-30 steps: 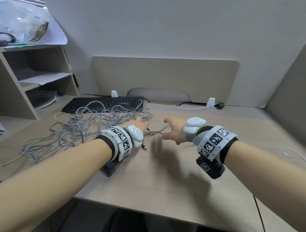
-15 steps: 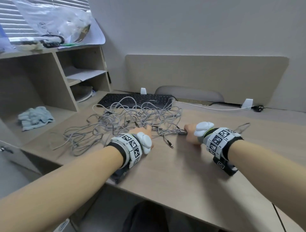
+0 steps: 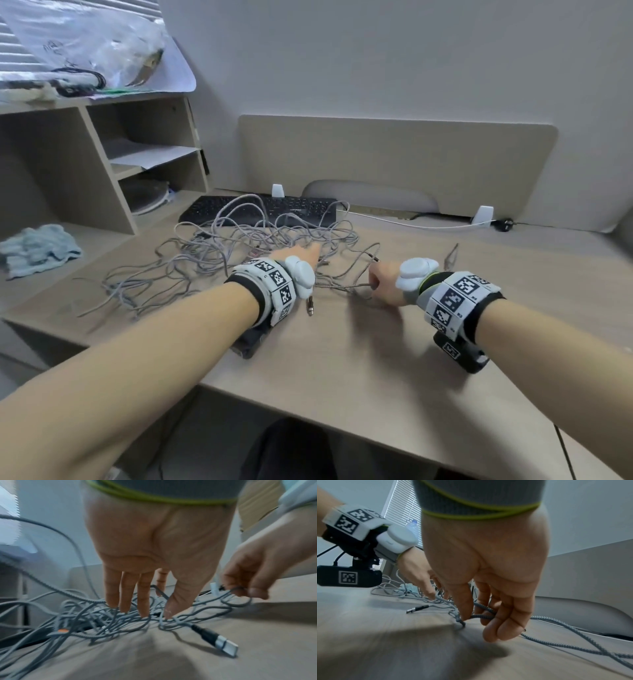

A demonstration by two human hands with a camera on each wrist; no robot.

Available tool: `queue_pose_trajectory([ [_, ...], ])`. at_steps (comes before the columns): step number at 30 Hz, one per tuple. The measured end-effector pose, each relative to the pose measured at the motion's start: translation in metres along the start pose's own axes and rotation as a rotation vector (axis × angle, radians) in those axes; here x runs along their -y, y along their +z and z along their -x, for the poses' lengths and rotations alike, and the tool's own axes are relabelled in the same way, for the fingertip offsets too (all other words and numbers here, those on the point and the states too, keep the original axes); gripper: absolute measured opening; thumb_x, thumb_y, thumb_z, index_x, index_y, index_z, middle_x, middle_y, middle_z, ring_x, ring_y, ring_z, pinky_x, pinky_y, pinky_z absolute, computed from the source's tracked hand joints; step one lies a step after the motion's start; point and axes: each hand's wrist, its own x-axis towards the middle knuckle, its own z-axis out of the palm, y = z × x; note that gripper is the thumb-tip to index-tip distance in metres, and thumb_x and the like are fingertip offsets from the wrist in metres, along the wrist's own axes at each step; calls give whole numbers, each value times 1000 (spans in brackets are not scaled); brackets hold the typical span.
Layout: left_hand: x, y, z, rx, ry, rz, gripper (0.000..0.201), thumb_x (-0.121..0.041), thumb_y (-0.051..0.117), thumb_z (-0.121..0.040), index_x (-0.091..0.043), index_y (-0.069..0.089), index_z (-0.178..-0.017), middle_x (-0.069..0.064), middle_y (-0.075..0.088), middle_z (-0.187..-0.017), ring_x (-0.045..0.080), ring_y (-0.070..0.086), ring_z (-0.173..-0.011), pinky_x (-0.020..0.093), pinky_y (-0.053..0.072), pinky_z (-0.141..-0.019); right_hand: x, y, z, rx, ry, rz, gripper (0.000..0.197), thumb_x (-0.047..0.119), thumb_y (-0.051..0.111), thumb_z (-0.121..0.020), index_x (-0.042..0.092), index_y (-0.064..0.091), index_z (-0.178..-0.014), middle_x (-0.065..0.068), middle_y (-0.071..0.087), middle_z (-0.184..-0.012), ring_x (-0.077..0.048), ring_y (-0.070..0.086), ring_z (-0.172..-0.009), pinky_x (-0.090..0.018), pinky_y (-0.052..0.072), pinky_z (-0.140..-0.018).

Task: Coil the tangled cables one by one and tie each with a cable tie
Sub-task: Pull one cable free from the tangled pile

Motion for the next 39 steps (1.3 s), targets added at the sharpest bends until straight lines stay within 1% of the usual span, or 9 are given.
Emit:
queue_pose_trajectory([
  [4,-19,10,7,-11,70,-64,63,-11,71,-77,-9,33,-127,13,57,-103,24,53,-72,36,46,-63,-5,-5,5,-55,-29,-125,9,27,55,-89,25,59,-97,3,64,-95,-24,61,-89,-28,40,-71],
  [8,-35,21,7,-106,135,-42,86,-33,74,-78,-17,23,-145,12,43,-137,34,58,-109,39,50,-80,-7,-6,12,-136,-90,-242,7,23,53,-89,27,58,-87,-1,68,-99,-27,64,-92,-36,52,-80],
  [12,-45,23,-1,-146,201,30,102,-43,75,-78,-33,7,-153,12,29,-149,39,56,-118,48,52,-92,-3,-9,25,-172,-158,-304,12,21,53,-92,20,65,-96,0,61,-93,-25,59,-89,-33,48,-79],
  [17,-52,25,-12,-287,214,31,94,-52,73,-77,-35,15,-149,12,27,-147,40,57,-114,47,50,-93,-15,-8,39,-162,-156,-386,16,17,52,-94,14,67,-99,1,57,-89,-21,52,-83,-26,37,-71],
  [21,-66,24,-14,-292,257,-84,69,-49,65,-86,-37,33,-145,12,21,-156,34,27,-140,49,37,-108,-29,-6,46,-142,-116,-401,11,15,50,-93,19,59,-89,-1,59,-85,-22,56,-79,-28,43,-71],
  [25,-65,17,-23,-275,220,-125,31,-36,65,-84,-30,60,-114,10,29,-151,32,26,-139,45,39,-103,-46,-7,39,-175,-39,-303,12,20,50,-92,26,57,-85,-3,67,-98,-27,61,-93,-35,45,-83],
  [33,-39,15,-42,-217,183,-150,27,-33,48,-98,-27,60,-121,7,35,-150,34,29,-136,48,39,-104,-118,17,23,-96,239,-422,17,16,48,-85,18,60,-75,-14,75,-83,-25,65,-62,-41,59,-72],
  [36,-47,20,-48,-161,228,-214,25,-28,46,-99,-23,63,-116,5,55,-128,31,43,-124,47,44,-101,-118,24,19,-68,279,-384,20,17,45,-86,17,64,-90,-10,75,-76,-25,70,-64,-40,61,-72],
  [39,-58,23,-51,-104,199,-295,12,-17,58,-90,-17,67,-97,5,69,-97,27,61,-95,40,55,-76,-98,16,28,-46,254,-407,24,20,50,-84,19,49,-108,-9,73,-84,-23,66,-48,-36,60,-61],
])
